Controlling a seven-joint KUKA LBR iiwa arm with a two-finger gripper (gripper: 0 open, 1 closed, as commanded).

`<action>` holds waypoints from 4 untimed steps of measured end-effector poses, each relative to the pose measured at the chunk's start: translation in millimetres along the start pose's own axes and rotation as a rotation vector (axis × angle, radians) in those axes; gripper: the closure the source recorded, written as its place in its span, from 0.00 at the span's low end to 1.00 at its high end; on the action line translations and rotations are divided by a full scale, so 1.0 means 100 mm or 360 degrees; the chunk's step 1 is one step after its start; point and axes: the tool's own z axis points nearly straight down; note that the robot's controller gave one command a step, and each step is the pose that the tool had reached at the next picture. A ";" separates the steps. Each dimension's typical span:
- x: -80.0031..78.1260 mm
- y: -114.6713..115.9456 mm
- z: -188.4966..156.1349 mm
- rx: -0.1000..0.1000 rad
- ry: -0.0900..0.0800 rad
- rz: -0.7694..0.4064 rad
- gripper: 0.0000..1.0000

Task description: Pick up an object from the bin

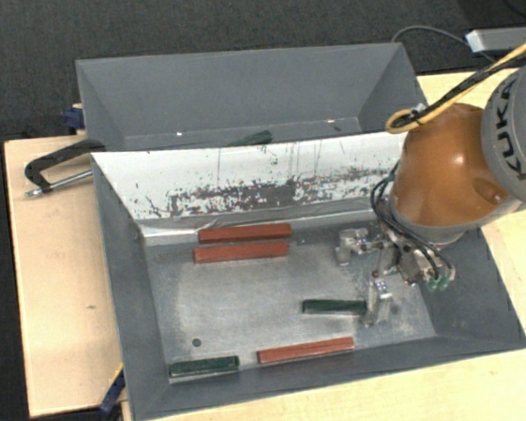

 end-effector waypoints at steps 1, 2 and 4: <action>0.03 0.31 0.43 0.0007 0.0010 0.0404 1.00; 0.03 0.31 0.43 0.0008 0.0010 0.0404 1.00; 0.00 0.16 -0.74 0.0010 -0.0001 0.0638 0.00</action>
Offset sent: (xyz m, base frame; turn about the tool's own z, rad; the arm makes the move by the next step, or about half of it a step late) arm 0.0000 0.0000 0.0000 0.0000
